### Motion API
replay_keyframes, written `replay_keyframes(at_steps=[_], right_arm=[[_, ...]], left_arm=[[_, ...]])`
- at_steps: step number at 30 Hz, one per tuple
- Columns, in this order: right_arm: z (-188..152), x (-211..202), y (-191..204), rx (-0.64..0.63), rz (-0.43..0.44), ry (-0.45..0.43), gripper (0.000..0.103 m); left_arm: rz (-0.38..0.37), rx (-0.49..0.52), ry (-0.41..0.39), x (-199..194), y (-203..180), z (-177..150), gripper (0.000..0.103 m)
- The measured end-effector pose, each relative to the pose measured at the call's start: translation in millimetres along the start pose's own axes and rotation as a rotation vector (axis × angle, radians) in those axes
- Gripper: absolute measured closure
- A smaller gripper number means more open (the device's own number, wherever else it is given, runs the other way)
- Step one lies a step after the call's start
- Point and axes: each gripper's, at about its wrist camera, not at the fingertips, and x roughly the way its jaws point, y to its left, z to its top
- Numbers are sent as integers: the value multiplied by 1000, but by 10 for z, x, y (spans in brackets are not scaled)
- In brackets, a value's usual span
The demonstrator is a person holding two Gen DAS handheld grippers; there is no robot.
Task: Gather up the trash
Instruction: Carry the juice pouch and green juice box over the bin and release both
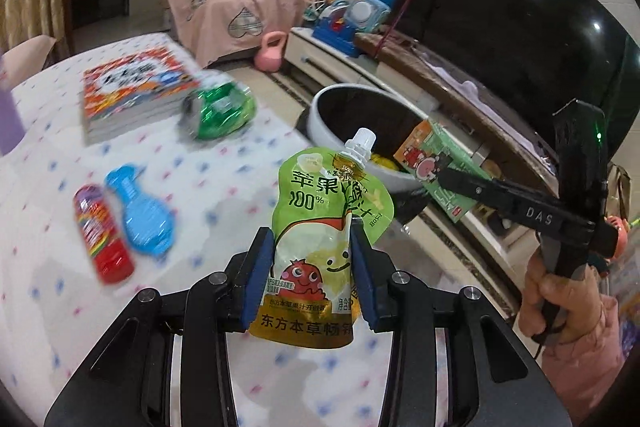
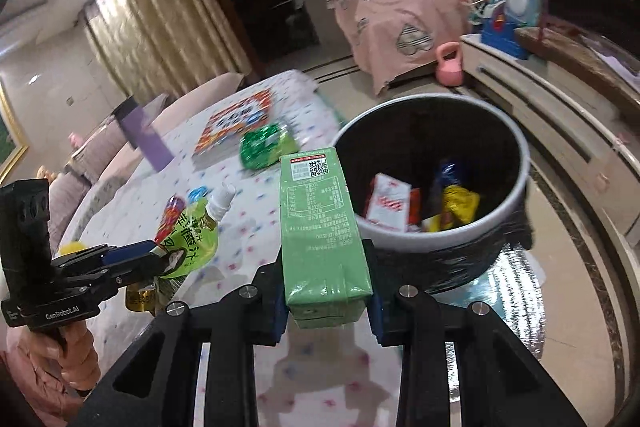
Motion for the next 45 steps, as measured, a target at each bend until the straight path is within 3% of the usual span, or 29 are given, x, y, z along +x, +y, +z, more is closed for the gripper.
replay_keyframes(at_steps=[6,19,38,45], right_arm=[[147,-52,-226,31,-46,-23,72],[533,156,-597,61,-108,-18,72],[690,377,-880,79,-131,16,72],[710,479,-917,84,-136,41,71]], left_arm=[[-24,16,-1,222,-177,285,66],[25,75,35,769,-443,772,66],[73,113,89,1167,-612,933,65],[78,92,115,1253,-591,962,60]])
